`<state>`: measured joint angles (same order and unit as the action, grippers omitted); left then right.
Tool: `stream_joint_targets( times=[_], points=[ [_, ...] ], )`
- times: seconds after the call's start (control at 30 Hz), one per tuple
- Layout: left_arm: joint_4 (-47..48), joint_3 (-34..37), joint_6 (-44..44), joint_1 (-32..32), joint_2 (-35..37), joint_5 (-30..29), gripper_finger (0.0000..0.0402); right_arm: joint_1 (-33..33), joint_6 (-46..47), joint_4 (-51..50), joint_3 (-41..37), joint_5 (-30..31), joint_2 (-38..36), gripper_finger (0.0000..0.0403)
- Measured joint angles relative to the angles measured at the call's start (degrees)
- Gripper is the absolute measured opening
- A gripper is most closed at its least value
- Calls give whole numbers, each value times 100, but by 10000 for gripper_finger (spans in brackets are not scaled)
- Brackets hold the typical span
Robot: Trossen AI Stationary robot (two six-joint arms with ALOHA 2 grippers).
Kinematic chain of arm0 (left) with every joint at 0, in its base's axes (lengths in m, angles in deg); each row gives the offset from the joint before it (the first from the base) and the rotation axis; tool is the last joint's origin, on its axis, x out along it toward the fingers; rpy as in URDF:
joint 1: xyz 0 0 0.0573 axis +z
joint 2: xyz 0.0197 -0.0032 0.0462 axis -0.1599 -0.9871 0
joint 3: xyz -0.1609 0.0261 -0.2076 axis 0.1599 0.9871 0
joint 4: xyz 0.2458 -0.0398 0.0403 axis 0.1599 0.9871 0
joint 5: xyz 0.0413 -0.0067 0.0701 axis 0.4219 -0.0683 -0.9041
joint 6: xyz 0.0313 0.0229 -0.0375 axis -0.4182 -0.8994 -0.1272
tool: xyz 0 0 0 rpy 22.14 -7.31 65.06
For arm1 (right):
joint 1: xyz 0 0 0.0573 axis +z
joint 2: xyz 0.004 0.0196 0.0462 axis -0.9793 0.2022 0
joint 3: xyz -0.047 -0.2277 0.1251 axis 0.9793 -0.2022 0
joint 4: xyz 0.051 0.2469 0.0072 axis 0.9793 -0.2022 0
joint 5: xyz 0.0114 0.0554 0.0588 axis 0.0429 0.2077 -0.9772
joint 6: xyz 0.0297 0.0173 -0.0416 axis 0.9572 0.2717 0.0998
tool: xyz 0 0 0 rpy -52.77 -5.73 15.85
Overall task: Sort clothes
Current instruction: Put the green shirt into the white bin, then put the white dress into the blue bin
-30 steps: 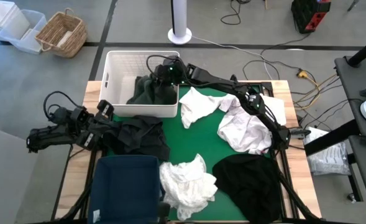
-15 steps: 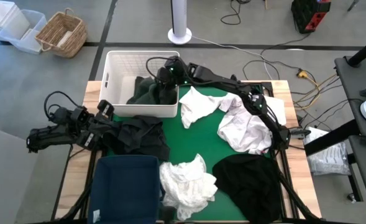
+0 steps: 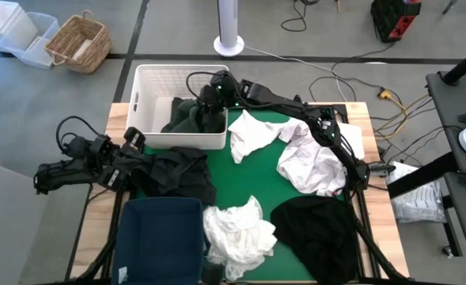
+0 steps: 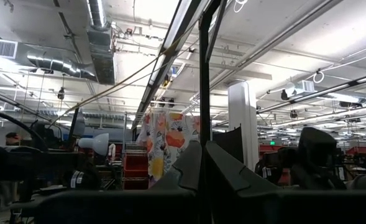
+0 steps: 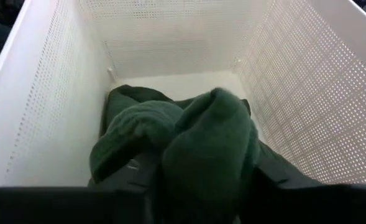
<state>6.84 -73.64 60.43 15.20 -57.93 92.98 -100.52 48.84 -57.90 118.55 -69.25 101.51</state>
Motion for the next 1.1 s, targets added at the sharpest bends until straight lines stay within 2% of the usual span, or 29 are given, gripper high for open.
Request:
stream_joint_targets(
  times=[0.27,0.57,0.83,1.1],
  points=[
    [11,0,-2,0,0,-26,0,34,77,15,22,321,0,248],
    [38,2,-2,0,0,-25,0,32,80,-97,22,609,-92,318],
    [52,0,-35,-1,0,-28,0,56,69,-624,26,754,-456,349],
    [63,0,-44,0,-2,-42,0,56,131,-1030,31,761,-743,347]
  ],
)
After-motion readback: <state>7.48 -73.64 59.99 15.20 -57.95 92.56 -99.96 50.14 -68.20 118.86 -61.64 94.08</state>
